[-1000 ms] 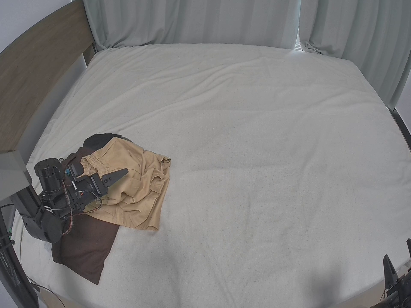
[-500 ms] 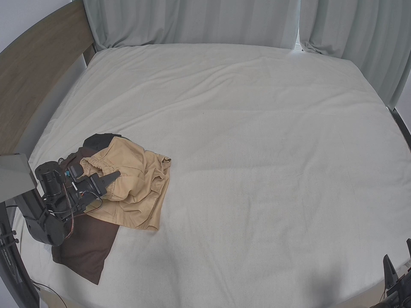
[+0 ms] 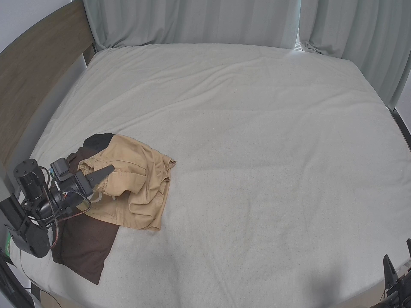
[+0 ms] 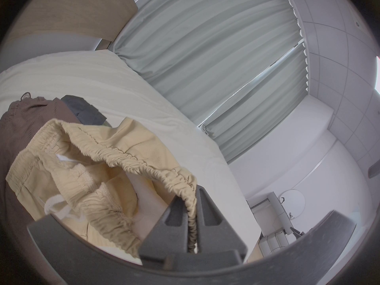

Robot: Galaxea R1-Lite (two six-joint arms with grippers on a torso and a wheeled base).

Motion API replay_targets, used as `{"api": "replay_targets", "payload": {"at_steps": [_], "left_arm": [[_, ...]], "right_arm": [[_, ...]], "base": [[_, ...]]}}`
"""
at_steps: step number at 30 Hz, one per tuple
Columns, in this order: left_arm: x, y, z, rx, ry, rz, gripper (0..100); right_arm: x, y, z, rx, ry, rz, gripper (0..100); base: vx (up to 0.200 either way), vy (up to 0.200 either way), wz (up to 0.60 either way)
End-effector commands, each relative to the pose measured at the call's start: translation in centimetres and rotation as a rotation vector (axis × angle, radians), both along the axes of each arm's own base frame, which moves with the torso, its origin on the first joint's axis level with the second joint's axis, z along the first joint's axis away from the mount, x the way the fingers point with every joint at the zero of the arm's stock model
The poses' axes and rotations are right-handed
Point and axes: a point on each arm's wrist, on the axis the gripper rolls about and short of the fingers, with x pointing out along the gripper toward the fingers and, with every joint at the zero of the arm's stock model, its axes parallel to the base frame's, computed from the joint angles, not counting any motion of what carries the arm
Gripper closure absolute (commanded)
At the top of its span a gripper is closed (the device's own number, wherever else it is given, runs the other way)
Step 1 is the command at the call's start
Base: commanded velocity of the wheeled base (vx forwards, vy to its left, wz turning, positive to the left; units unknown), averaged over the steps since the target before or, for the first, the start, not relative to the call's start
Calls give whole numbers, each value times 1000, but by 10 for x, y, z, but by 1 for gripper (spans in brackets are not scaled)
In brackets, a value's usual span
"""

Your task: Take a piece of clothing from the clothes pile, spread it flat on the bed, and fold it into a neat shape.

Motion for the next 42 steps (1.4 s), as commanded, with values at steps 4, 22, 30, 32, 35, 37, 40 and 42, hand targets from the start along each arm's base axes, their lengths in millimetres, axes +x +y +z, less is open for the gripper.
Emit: {"api": "replay_targets", "payload": {"at_steps": [4,22,30,32,35,37,40,42], "left_arm": [[-28,-1,31,-12,-93,-14,100],[-53,-9,43,-37,-121,-34,100],[-56,-25,50,-106,-117,-16,100],[-57,-26,54,-122,-128,3,100],[-57,-31,57,-138,-132,3,100],[-56,-33,58,-146,-132,16,100],[-56,-35,57,-152,-127,26,100],[-57,-37,58,-160,-129,32,100]], "right_arm": [[1,0,-5,0,11,0,0],[1,0,-5,0,11,0,0],[1,0,-5,0,11,0,0],[1,0,-5,0,11,0,0],[1,0,-5,0,11,0,0],[1,0,-5,2,11,0,0],[1,0,-5,0,11,0,0],[1,0,-5,0,11,0,0]], "base": [[0,0,0],[0,0,0],[0,0,0],[0,0,0],[0,0,0],[0,0,0],[0,0,0],[0,0,0]]}}
